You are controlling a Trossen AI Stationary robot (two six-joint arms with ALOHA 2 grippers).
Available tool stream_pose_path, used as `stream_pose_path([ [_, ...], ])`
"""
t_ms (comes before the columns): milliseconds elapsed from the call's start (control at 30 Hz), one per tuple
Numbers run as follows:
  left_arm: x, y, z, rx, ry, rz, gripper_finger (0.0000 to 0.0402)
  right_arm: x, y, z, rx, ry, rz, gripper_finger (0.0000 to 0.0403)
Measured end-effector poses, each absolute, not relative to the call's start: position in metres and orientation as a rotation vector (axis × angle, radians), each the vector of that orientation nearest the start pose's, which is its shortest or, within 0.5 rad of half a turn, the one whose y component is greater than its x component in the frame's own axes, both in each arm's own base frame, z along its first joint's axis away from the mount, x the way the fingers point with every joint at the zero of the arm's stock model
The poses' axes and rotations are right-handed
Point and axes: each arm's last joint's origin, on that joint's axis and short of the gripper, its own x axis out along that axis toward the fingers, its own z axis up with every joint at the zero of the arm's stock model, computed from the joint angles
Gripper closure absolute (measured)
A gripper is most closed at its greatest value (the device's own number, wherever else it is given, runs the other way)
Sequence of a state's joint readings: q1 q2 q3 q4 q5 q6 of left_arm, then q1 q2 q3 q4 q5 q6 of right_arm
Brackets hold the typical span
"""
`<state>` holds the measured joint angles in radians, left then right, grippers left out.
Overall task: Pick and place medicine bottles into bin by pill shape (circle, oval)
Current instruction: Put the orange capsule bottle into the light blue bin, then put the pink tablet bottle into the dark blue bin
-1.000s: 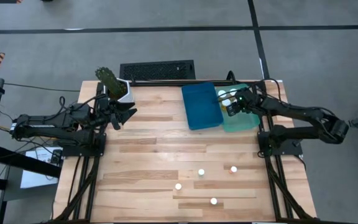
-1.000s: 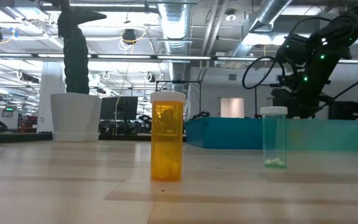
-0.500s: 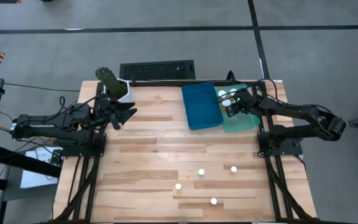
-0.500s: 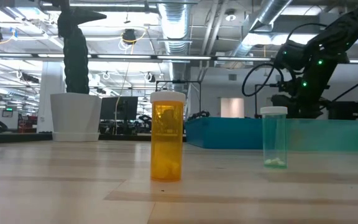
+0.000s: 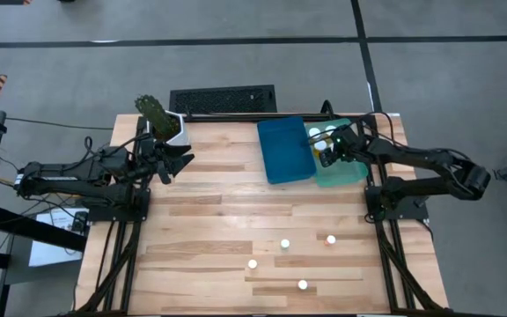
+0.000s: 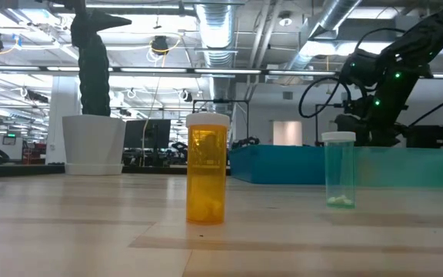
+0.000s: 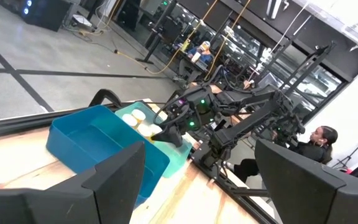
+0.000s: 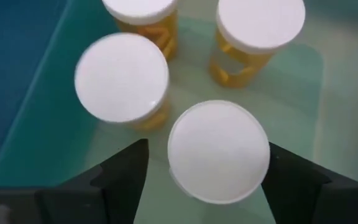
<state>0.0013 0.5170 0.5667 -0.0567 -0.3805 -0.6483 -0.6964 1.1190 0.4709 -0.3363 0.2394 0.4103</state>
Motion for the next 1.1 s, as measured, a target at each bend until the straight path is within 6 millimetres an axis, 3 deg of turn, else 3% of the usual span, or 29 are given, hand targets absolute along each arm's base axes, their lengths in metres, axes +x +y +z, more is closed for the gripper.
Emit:
stream_pose_path([
  [433, 0.127, 0.011, 0.305, -0.642, -0.111, 0.373, 0.0105, 0.134, -0.121, 0.185, 0.56, 0.75, -1.048, 0.0096],
  [600, 0.127, 0.011, 0.305, -0.642, -0.111, 0.372, 0.0105, 0.135, -0.122, 0.21, 0.521, 0.737, -1.043, 0.0096],
  [733, 0.127, 0.011, 0.305, -0.642, -0.112, 0.372, 0.0105, 0.143, -0.118, 0.244, 0.496, 0.678, -0.944, 0.0096],
  [933, 0.127, 0.011, 0.305, -0.651, -0.111, 0.359, 0.0105, 0.161, -0.085, 0.29, 0.465, 0.657, -0.653, 0.0096],
  [1100, 0.127, 0.01, 0.305, -0.655, -0.106, 0.343, 0.0105, 0.172, -0.04, 0.303, 0.456, 0.726, -0.44, 0.0096],
])
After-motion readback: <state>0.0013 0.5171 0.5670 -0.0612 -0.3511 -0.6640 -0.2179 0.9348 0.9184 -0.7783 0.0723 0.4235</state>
